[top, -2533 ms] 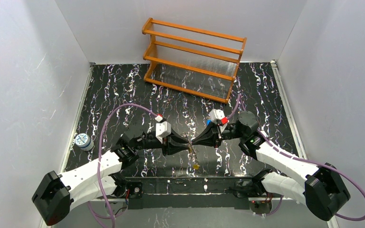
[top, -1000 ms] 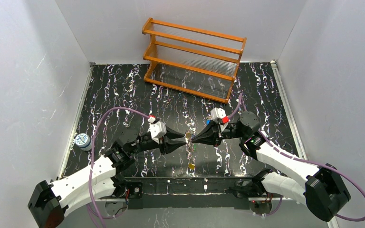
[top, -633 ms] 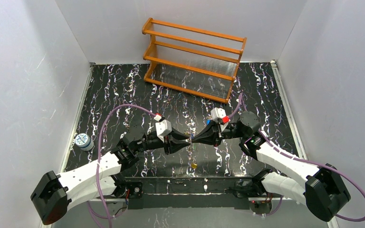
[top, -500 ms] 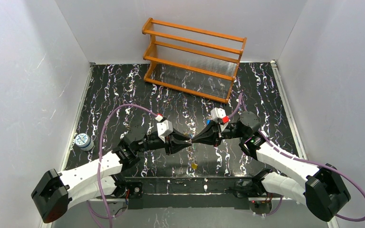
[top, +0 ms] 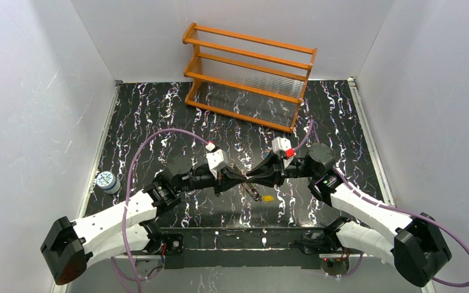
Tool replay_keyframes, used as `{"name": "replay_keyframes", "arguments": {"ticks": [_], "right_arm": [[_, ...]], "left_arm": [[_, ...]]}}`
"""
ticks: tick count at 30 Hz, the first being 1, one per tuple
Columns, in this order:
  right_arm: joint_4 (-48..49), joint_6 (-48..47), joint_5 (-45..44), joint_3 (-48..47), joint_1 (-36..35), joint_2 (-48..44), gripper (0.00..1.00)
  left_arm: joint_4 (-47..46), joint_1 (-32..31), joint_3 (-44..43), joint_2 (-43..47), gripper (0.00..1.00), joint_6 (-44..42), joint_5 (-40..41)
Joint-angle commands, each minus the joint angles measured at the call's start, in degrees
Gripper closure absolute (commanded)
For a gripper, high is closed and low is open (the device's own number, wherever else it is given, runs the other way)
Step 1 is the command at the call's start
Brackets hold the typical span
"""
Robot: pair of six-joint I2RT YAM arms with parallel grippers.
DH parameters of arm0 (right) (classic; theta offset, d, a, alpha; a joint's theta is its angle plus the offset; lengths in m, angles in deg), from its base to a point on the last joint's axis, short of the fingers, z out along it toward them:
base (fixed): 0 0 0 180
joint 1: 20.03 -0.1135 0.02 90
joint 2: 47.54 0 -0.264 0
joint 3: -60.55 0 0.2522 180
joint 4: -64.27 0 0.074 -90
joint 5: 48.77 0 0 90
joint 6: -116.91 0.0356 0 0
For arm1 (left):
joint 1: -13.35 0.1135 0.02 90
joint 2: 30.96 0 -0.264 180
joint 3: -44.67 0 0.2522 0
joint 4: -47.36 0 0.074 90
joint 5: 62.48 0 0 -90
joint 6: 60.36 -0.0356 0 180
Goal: Put the keys on the keyring
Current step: Adjust the key on the keyring.
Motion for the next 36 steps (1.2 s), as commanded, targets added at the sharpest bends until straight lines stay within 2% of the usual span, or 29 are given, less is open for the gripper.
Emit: {"name": "replay_keyframes", "arguments": {"ticks": [1, 4, 8, 10, 14, 16, 20, 30, 34, 36], "right_arm": [[-1.0, -2.7, -3.9, -2.4, 0.2, -2.6, 0.59], [-2.6, -3.6, -6.0, -2.7, 0.2, -3.2, 0.44], [-4.4, -4.0, -7.9, -3.5, 0.2, -2.7, 0.4], [-4.6, -3.8, -7.7, -4.1, 0.2, -1.9, 0.42], [-3.0, -2.4, -5.2, -4.9, 0.2, 0.8, 0.57], [-1.2, -1.2, -4.0, -4.9, 0.1, 2.3, 0.62], [2.0, 0.8, -2.5, -5.1, -0.5, 5.3, 0.63], [3.4, 1.3, -5.1, -5.9, -4.1, 10.1, 0.56], [3.8, 0.5, -6.2, -6.0, -5.2, 11.4, 0.57], [3.8, 0.1, -6.5, -6.0, -5.6, 12.0, 0.61]], "left_arm": [[16.2, -0.2, -8.1, -0.3, 1.0, -5.1, 3.8], [24.4, -0.2, -12.2, -1.5, 1.0, -8.3, 4.6], [36.9, -0.2, -18.9, -3.8, 1.0, -13.0, 5.9], [43.7, -0.3, -22.0, -5.3, 1.0, -15.4, 6.9], [52.7, -0.3, -27.8, -8.2, 1.0, -18.4, 9.2], [55.3, -0.3, -29.8, -9.1, 1.0, -19.3, 9.7], [57.8, -0.5, -32.5, -10.6, 1.0, -19.5, 10.3], [58.3, -0.7, -33.4, -11.6, 1.0, -19.8, 9.3], [57.5, -0.8, -33.0, -11.6, 1.0, -19.6, 8.9], [56.9, -0.8, -32.8, -11.3, 1.0, -19.5, 8.7]]}}
